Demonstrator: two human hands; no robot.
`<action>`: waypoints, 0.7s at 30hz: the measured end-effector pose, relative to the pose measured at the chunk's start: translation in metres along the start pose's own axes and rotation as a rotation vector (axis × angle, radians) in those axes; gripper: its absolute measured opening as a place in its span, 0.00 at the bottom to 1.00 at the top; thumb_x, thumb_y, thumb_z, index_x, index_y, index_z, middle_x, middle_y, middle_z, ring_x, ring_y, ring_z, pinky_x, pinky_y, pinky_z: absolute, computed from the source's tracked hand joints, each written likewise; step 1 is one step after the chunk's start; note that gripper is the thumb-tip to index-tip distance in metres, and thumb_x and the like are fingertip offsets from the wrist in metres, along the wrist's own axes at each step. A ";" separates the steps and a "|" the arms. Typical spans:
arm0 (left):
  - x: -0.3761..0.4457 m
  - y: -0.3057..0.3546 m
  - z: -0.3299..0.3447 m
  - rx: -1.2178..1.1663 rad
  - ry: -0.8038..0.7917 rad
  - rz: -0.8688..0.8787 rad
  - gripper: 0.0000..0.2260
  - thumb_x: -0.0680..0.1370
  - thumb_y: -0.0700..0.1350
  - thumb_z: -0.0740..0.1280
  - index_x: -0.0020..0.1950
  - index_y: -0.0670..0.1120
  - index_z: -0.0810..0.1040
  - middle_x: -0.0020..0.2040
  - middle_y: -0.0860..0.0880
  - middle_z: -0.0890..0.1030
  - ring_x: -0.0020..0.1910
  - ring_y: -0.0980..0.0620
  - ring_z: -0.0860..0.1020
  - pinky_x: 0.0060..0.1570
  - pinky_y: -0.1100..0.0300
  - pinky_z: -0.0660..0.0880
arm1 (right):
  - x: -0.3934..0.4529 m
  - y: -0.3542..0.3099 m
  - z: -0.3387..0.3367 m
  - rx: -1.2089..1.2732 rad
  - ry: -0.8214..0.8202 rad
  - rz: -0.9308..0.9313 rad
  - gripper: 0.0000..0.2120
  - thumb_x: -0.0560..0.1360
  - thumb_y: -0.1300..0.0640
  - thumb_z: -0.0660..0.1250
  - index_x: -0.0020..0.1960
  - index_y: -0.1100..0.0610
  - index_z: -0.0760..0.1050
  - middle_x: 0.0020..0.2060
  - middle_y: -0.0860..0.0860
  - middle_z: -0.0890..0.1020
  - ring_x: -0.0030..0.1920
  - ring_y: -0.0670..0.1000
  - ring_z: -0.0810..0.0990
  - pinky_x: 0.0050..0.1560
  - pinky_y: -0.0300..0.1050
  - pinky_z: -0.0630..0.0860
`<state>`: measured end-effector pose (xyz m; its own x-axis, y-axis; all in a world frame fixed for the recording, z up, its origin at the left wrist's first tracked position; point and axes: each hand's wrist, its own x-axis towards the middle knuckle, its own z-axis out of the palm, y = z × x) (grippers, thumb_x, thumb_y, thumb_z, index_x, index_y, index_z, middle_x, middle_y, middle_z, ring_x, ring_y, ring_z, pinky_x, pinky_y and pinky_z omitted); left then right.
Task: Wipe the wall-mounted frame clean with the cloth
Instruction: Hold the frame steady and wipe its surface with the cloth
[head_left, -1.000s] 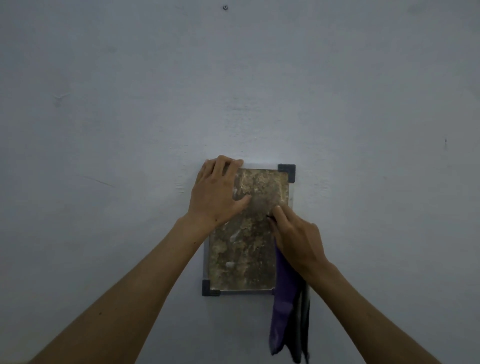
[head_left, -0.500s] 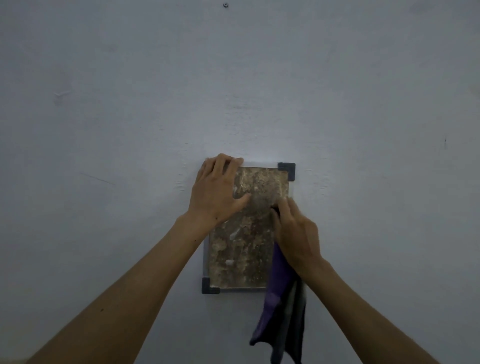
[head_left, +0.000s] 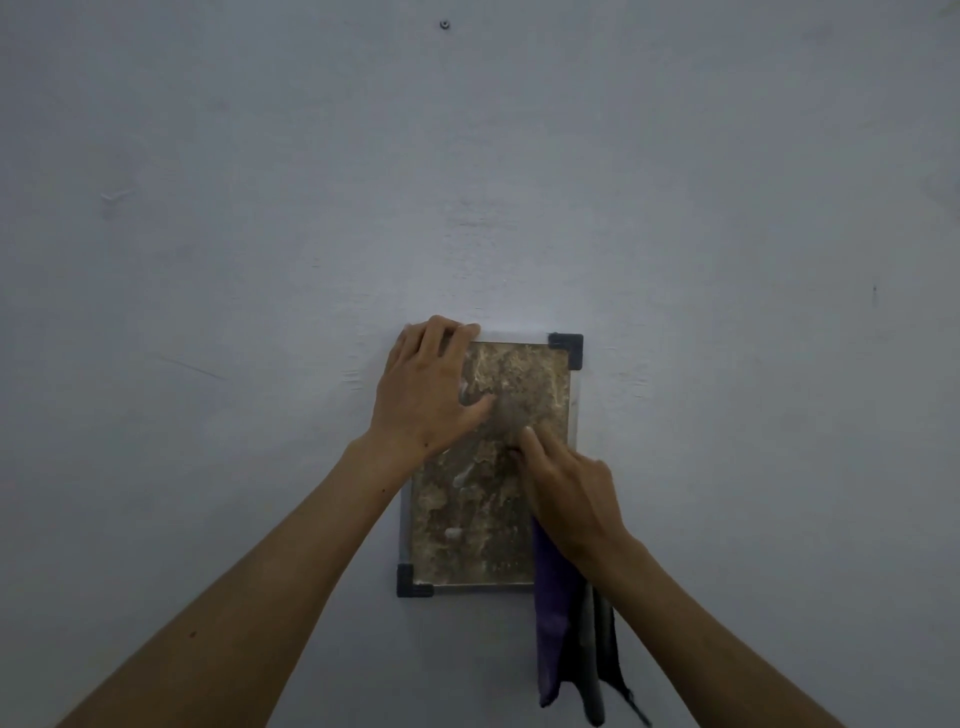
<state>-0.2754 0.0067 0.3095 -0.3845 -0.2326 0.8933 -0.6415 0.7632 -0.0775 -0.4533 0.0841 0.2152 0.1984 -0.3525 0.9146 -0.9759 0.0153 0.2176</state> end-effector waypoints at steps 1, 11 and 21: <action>0.000 0.000 0.000 0.000 -0.001 -0.003 0.33 0.71 0.61 0.70 0.72 0.48 0.69 0.65 0.48 0.70 0.65 0.45 0.68 0.69 0.48 0.69 | 0.002 0.003 0.000 0.038 0.041 0.081 0.05 0.80 0.58 0.70 0.51 0.56 0.74 0.43 0.49 0.79 0.29 0.47 0.74 0.23 0.41 0.72; 0.000 0.000 0.000 -0.014 0.001 -0.010 0.33 0.72 0.60 0.71 0.72 0.47 0.69 0.65 0.48 0.70 0.66 0.45 0.68 0.69 0.48 0.69 | -0.019 0.006 0.002 0.062 0.017 0.066 0.05 0.79 0.58 0.70 0.51 0.55 0.74 0.42 0.49 0.78 0.29 0.47 0.75 0.24 0.40 0.71; 0.001 -0.001 0.000 -0.002 -0.002 -0.008 0.34 0.72 0.61 0.71 0.73 0.47 0.69 0.65 0.47 0.70 0.66 0.44 0.68 0.70 0.48 0.68 | -0.030 0.007 0.006 0.084 0.011 0.101 0.04 0.80 0.56 0.70 0.51 0.55 0.76 0.43 0.48 0.80 0.31 0.47 0.77 0.26 0.37 0.70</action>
<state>-0.2753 0.0056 0.3101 -0.3803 -0.2402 0.8931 -0.6433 0.7625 -0.0689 -0.4667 0.0895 0.1877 0.0988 -0.3428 0.9342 -0.9951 -0.0280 0.0949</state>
